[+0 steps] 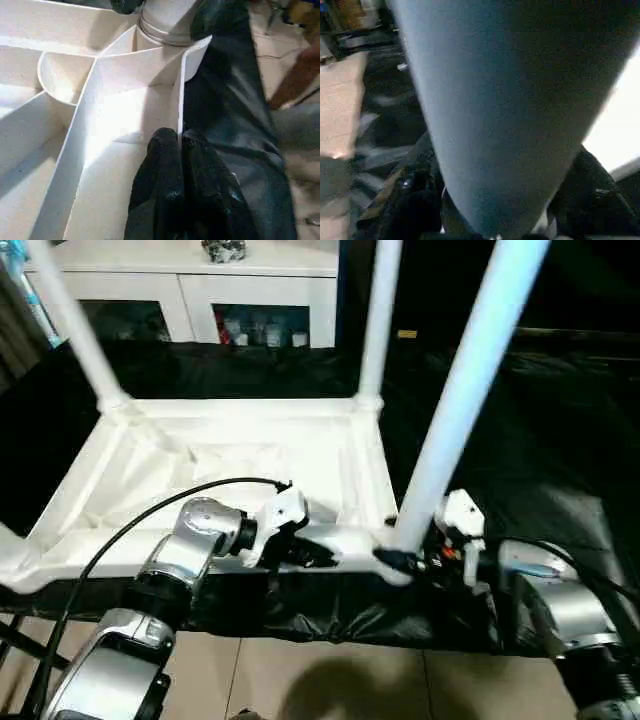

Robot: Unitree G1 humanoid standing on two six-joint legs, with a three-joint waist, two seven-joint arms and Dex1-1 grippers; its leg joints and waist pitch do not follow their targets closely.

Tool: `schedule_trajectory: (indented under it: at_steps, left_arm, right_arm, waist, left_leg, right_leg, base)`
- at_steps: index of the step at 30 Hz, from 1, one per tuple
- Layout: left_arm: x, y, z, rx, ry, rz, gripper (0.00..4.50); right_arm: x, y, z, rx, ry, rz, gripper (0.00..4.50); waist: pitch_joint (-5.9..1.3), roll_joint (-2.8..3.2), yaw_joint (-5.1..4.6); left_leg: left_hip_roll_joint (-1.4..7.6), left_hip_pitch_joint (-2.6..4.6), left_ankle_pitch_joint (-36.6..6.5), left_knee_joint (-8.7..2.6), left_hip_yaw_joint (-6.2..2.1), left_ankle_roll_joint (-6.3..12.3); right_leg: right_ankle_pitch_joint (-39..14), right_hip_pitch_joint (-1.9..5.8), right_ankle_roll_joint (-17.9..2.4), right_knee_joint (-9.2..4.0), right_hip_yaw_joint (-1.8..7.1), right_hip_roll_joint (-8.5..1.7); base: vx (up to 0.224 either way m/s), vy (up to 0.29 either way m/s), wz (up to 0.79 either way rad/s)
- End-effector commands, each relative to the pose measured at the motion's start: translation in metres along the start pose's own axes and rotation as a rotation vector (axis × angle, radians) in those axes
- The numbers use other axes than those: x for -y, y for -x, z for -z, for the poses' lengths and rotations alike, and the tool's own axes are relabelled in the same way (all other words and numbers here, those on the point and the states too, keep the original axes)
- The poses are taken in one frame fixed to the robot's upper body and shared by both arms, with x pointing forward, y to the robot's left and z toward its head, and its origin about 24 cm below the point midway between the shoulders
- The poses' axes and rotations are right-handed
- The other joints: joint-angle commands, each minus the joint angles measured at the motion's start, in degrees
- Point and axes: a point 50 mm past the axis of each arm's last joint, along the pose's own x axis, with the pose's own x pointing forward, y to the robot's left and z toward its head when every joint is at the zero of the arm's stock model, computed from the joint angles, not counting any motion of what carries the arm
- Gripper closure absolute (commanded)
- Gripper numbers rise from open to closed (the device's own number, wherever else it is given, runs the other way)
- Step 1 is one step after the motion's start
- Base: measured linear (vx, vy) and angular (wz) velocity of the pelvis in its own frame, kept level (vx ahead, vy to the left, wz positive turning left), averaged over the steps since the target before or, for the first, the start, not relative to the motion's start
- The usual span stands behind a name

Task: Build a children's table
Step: Rotate leg to tighten

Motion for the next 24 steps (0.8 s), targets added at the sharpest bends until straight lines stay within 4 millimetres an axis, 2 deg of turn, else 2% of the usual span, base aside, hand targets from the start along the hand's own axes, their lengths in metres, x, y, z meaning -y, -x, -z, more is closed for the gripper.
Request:
schedule_trajectory:
  at_steps: [1,3,7,9,13,17,19,21,24]
  left_arm:
    - [-0.004,0.001,-0.012,0.035,-0.034,0.004,4.5]
    - [-0.005,0.003,-0.011,0.025,-0.038,0.02,4.5]
    - [-0.005,0.006,-0.012,0.025,-0.036,0.036,4.5]
    - [-0.005,0.007,-0.012,0.025,-0.036,0.039,4.5]
    - [-0.006,0.006,-0.012,0.032,-0.029,0.037,4.5]
    - [-0.008,0.001,-0.011,0.044,-0.009,-0.035,4.5]
    - [-0.008,-0.012,-0.011,0.054,0.01,-0.114,4.5]
    - [-0.008,-0.018,-0.011,0.059,0.018,-0.136,4.5]
    - [-0.005,-0.031,-0.012,0.067,0.029,-0.167,4.5]
  right_arm:
    - [-0.015,-0.013,0.005,-0.023,-0.028,-0.162,1.98]
    - [-0.017,-0.013,0.005,-0.031,-0.037,-0.206,2.16]
    - [-0.019,-0.015,0.004,-0.037,-0.04,-0.259,2.23]
    - [-0.019,-0.015,0.004,-0.038,-0.042,-0.266,2.4]
    - [-0.019,-0.016,0.006,-0.026,-0.054,-0.267,2.45]
    - [-0.014,-0.02,0.01,0.018,-0.085,-0.125,2.47]
    - [-0.008,-0.026,0.015,0.038,-0.099,0.094,2.47]
    - [-0.007,-0.029,0.017,0.04,-0.115,0.155,2.49]
    - [-0.002,-0.034,0.023,0.032,-0.157,0.311,2.53]
  waist:
    - [-3.0,-0.88,0.16]
    - [-2.97,-0.82,0.29]
    - [-3.03,-0.81,0.65]
    - [-3.13,-0.82,0.68]
    - [-3.16,-0.74,0.74]
    - [-3.0,-0.76,0.63]
    - [-2.84,-0.82,0.29]
    - [-2.72,-0.97,-0.07]
    - [-2.55,-0.85,-0.83]
  left_leg:
    - [2.95,0.52,-12.04,-3.82,-1.17,5.28]
    - [3.02,0.58,-12.11,-3.88,-1.19,4.97]
    - [3.06,0.66,-12.02,-3.94,-1.24,4.51]
    - [3.03,0.65,-11.41,-3.86,-1.23,4.49]
    - [2.99,0.64,-11.34,-3.81,-1.22,4.51]
    - [2.97,0.71,-12.33,-3.92,-1.22,3.99]
    - [2.95,0.84,-13.93,-4.2,-1.44,2.51]
    - [2.77,0.85,-14.97,-4.36,-1.64,1.59]
    - [2.75,1.12,-16.98,-4.49,-1.68,1.29]
  right_leg:
    - [-14.75,2.76,-12.34,-4.27,3.07,-3.91]
    - [-15.45,2.67,-12.17,-4.31,3.07,-3.92]
    - [-15.07,2.69,-12.11,-4.2,3.09,-3.95]
    - [-13.85,2.71,-12.46,-4.02,3.1,-3.93]
    - [-13.72,2.74,-12.68,-4.07,3.06,-3.99]
    - [-15.21,2.6,-12.34,-4.29,3.06,-3.94]
    - [-18.92,2.42,-11.21,-4.65,3.13,-4.13]
    - [-22.39,2.48,-9.84,-5.11,3.0,-4.21]
    - [-24.89,2.13,-8.92,-5.62,3.05,-4.08]
  base:
    - [0.0,0.0,0.0]
    - [0.0,0.0,0.0]
    - [0.0,0.0,0.0]
    - [0.0,0.0,0.0]
    - [0.0,0.0,0.0]
    - [0.0,0.0,0.0]
    - [0.0,0.0,0.0]
    - [0.0,0.0,0.0]
    - [0.0,0.0,0.0]
